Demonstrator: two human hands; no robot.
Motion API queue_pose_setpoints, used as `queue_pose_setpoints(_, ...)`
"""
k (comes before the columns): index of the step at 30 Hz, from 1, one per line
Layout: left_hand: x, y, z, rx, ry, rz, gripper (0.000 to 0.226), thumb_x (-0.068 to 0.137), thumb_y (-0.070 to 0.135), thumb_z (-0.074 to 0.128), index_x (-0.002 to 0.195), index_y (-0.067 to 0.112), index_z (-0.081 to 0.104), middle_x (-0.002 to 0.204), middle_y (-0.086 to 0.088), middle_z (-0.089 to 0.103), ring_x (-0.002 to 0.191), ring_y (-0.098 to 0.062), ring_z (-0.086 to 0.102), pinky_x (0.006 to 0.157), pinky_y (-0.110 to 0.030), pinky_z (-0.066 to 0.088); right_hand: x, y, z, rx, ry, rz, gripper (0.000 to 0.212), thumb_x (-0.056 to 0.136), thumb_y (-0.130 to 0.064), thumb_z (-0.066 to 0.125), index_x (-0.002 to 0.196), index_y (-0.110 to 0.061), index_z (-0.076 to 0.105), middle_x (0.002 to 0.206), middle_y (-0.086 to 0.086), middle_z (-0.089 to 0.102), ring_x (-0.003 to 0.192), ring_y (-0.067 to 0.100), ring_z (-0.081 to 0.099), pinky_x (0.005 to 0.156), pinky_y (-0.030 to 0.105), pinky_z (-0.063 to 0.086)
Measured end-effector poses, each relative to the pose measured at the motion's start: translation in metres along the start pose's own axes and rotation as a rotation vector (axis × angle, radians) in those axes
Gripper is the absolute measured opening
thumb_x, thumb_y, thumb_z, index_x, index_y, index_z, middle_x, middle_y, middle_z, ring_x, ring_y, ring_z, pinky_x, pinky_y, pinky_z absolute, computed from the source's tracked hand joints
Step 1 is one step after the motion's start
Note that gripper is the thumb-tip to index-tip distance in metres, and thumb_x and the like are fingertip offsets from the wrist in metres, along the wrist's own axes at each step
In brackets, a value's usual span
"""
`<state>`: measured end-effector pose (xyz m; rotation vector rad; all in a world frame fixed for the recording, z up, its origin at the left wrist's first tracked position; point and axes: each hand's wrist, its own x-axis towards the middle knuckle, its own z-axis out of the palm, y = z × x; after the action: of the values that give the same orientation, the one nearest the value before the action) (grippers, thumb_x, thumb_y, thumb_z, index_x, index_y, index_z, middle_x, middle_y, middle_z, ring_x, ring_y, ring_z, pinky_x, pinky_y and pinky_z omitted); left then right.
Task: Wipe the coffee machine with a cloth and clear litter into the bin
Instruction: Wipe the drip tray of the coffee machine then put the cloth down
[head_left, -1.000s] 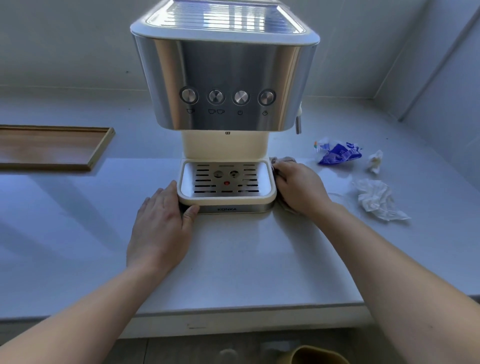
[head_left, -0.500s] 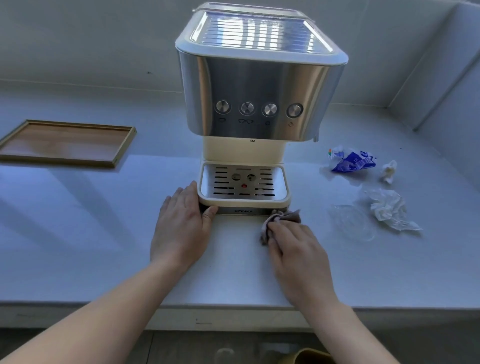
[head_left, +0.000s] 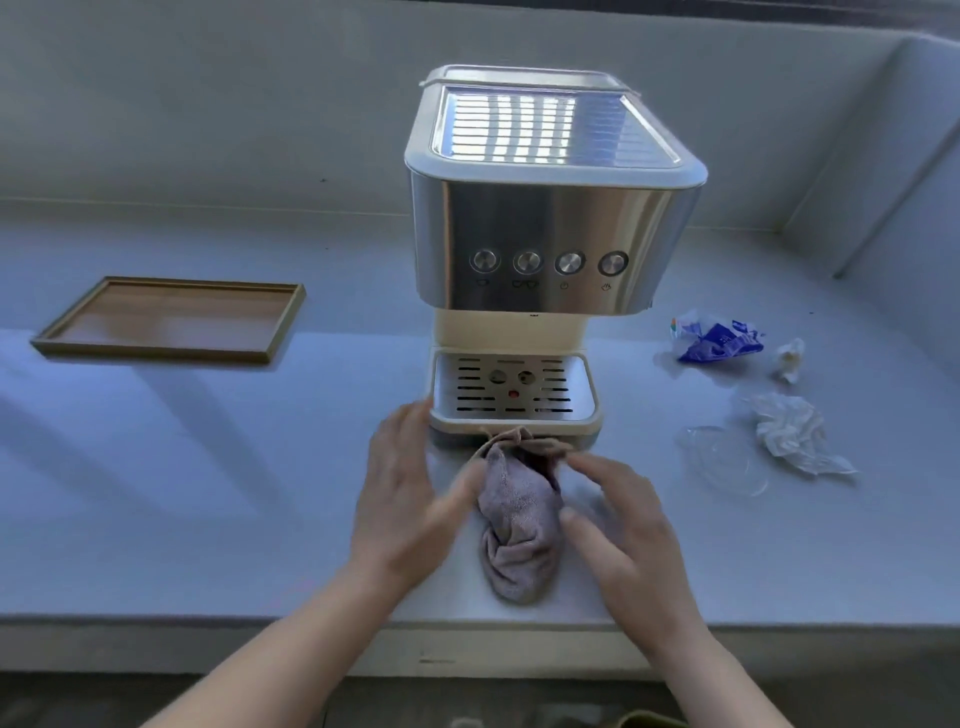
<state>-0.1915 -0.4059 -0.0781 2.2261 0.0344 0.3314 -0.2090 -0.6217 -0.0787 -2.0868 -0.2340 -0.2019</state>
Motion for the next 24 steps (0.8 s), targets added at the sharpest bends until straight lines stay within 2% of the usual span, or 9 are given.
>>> queue_pose_setpoints(2,-0.019,0.015,0.014,0.101,-0.05,0.181,0.073,0.075,0.07,0.057,0.14,0.039,0.043,0.146,0.01,0.033,0.136,-0.004,0.028,0.109,-0.028,0.032,-0.004,0.008,-0.001,-0.179,0.061,-0.031,0.036,0.083,-0.009,0.075,0.114,-0.026,0.068,0.116,-0.014,0.065,0.113,0.02,0.055,0.096,0.035,0.045)
queue_pose_setpoints(4,-0.026,0.024,0.028,0.255,-0.121,0.302,0.074,0.077,0.084,0.046,0.139,0.044,0.044,0.149,0.011,0.031,0.138,-0.008,0.026,0.111,-0.029,0.031,-0.002,0.007,0.006,-0.27,0.005,-0.093,0.034,0.085,-0.007,0.067,0.115,-0.021,0.071,0.117,-0.016,0.065,0.11,0.018,0.053,0.094,0.04,0.045)
queue_pose_setpoints(6,-0.024,0.022,0.029,0.384,-0.243,0.264,0.084,0.076,0.09,0.034,0.145,0.043,0.037,0.153,0.01,0.03,0.14,-0.014,0.023,0.114,-0.033,0.03,-0.001,0.004,0.011,-0.296,-0.043,-0.087,0.041,0.084,-0.005,0.06,0.119,-0.023,0.071,0.117,-0.022,0.063,0.108,0.015,0.052,0.095,0.043,0.044)
queue_pose_setpoints(10,-0.016,0.002,0.004,0.511,-0.316,0.282,0.08,0.073,0.079,0.045,0.142,0.039,0.04,0.139,0.009,0.043,0.127,-0.018,0.037,0.105,-0.033,0.034,-0.001,-0.005,0.012,-0.244,-0.136,-0.001,0.051,0.08,-0.005,0.056,0.12,-0.034,0.069,0.098,-0.035,0.05,0.106,0.003,0.039,0.101,0.036,0.032)
queue_pose_setpoints(13,-0.017,-0.008,-0.019,0.565,-0.302,0.199,0.08,0.07,0.069,0.051,0.135,0.023,0.055,0.12,-0.003,0.055,0.111,-0.027,0.048,0.096,-0.037,0.042,-0.002,-0.025,0.029,-0.317,-0.343,-0.009,0.067,0.07,-0.022,0.044,0.133,-0.04,0.056,0.11,-0.021,0.051,0.118,0.001,0.029,0.098,0.025,0.014)
queue_pose_setpoints(17,-0.026,-0.015,-0.054,0.636,-0.313,0.019,0.068,0.076,0.054,0.068,0.132,0.018,0.056,0.108,-0.007,0.053,0.105,-0.029,0.047,0.091,-0.036,0.041,-0.003,-0.056,0.062,-0.359,-0.479,-0.022,0.072,0.071,-0.03,0.051,0.142,-0.037,0.042,0.133,0.002,0.052,0.137,0.016,0.025,0.103,0.026,0.009)
queue_pose_setpoints(20,-0.031,-0.022,-0.08,0.515,-0.334,-0.106,0.065,0.077,0.048,0.072,0.134,0.025,0.053,0.108,-0.003,0.053,0.107,-0.023,0.046,0.088,-0.033,0.042,-0.001,-0.076,0.084,-0.344,-0.493,-0.016,0.076,0.069,-0.05,0.057,0.142,-0.042,0.037,0.134,-0.005,0.053,0.136,0.014,0.025,0.105,0.029,0.014)
queue_pose_setpoints(22,-0.031,-0.025,-0.099,0.271,-0.328,-0.216,0.064,0.068,0.039,0.077,0.129,0.028,0.059,0.103,0.006,0.061,0.102,-0.011,0.056,0.085,-0.029,0.047,0.003,-0.086,0.096,-0.363,-0.503,-0.023,0.085,0.06,-0.067,0.059,0.139,-0.042,0.039,0.129,-0.01,0.056,0.13,0.013,0.031,0.104,0.033,0.023)
queue_pose_setpoints(24,-0.031,-0.03,-0.116,0.039,-0.31,-0.311,0.059,0.063,0.03,0.082,0.119,0.031,0.063,0.096,0.011,0.07,0.088,0.002,0.064,0.075,-0.022,0.054,0.009,-0.096,0.109,-0.353,-0.493,-0.029,0.085,0.056,-0.071,0.063,0.133,-0.042,0.045,0.118,-0.01,0.057,0.117,0.013,0.042,0.098,0.034,0.036)
